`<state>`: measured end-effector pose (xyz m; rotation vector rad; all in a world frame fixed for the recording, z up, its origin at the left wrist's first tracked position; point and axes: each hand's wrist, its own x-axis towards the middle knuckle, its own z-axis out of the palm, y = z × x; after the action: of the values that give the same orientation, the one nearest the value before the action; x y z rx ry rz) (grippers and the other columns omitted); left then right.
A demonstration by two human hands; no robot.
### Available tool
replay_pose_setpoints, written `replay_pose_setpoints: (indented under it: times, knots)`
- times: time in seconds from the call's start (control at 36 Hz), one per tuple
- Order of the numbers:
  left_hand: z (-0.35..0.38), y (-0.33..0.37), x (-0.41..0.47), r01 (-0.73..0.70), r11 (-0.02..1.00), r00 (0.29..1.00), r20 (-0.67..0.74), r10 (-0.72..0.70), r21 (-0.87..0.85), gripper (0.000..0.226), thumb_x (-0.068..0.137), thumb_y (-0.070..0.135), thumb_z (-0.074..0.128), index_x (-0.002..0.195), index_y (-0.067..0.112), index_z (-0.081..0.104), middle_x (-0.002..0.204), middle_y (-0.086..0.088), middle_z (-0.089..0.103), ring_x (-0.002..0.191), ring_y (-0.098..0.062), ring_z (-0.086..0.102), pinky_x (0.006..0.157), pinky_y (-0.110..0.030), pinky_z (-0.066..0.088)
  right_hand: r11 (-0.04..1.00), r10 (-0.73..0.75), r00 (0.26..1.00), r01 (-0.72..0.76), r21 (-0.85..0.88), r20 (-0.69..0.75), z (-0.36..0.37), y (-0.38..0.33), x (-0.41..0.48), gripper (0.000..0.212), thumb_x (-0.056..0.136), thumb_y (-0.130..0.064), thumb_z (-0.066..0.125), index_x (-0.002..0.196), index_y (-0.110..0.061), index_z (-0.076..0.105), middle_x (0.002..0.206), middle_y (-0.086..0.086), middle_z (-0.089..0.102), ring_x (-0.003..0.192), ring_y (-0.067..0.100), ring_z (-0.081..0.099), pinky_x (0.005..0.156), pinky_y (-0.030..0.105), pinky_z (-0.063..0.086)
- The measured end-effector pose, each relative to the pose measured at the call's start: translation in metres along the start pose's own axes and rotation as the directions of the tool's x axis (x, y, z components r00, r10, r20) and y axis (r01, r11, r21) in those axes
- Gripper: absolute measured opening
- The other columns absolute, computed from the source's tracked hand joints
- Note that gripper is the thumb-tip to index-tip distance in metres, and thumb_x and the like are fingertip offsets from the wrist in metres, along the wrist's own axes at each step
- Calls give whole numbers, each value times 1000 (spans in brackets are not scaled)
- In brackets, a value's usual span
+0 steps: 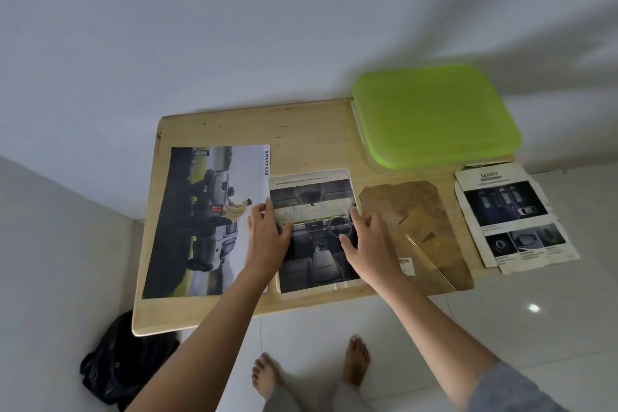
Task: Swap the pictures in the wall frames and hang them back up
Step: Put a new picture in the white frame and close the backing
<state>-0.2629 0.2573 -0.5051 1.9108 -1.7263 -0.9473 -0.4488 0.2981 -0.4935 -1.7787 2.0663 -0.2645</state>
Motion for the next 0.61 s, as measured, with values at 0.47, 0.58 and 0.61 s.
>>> replay_pose_setpoints:
  times: [0.47,0.58,0.61]
  knots:
    - [0,14,3,83,993,992,-108,-73,90,47,94,19,49,136,6,33,136,-15,32,128,-30,28,103,-41,35,996,-10,1000,8,84,27,2,-7,4,55,93,-36,46,142,-21,26,114,8,38,90,17,45,73,27,47]
    - [6,27,-3,64,986,986,-165,-38,152,50,93,21,49,138,7,32,144,-11,26,134,-28,20,105,-43,34,988,-25,999,31,154,-36,-8,7,3,51,93,-30,48,140,-19,32,126,11,40,115,24,44,89,33,46]
    - [10,34,-6,29,988,987,-162,-4,154,50,94,21,48,139,7,32,145,-11,25,135,-27,19,106,-43,34,984,-17,997,29,175,-69,-13,15,2,51,93,-28,49,140,-18,34,127,11,41,118,24,43,91,33,46]
